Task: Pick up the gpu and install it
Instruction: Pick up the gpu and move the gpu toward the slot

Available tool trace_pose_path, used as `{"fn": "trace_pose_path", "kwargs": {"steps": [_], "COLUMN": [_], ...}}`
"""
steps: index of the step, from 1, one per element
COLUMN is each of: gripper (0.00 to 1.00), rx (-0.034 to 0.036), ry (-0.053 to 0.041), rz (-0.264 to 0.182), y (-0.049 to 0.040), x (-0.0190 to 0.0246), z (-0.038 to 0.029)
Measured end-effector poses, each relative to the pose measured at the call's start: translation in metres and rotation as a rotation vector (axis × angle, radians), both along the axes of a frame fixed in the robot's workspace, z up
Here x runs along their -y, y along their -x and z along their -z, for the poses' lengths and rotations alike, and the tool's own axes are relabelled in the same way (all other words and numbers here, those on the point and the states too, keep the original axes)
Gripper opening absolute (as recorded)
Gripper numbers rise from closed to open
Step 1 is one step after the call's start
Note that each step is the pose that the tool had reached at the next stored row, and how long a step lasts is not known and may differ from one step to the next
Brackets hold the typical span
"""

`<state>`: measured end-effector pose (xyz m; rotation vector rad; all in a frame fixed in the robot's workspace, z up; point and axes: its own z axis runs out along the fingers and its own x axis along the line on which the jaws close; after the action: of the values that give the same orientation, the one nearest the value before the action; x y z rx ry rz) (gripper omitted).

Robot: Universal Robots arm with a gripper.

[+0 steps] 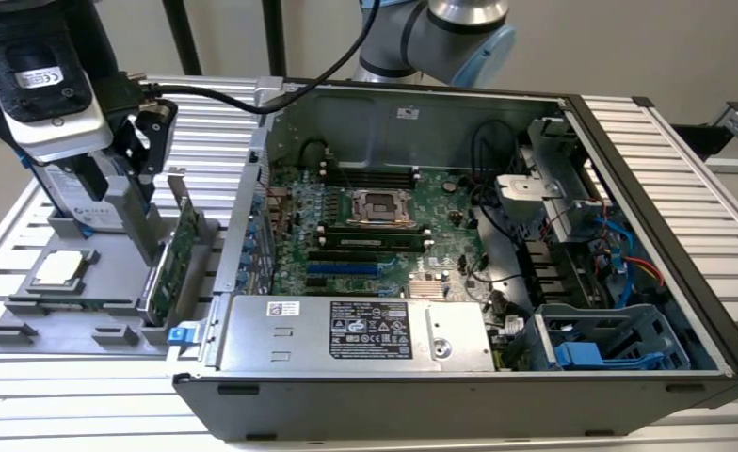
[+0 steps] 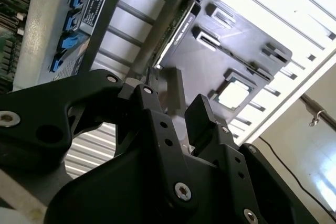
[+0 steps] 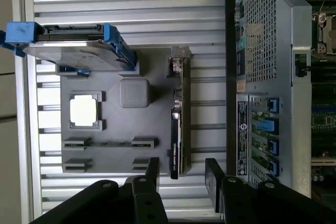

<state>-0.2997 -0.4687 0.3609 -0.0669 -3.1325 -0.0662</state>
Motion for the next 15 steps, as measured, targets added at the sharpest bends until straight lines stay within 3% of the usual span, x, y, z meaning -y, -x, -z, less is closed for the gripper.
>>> {"fn": "trace_pose_path", "kwargs": {"steps": [15], "gripper": [1.0], "rx": [0.0], "ry": [0.0], "rz": [0.0], "y": [0.0], "x": [0.0], "z": [0.0093]}}
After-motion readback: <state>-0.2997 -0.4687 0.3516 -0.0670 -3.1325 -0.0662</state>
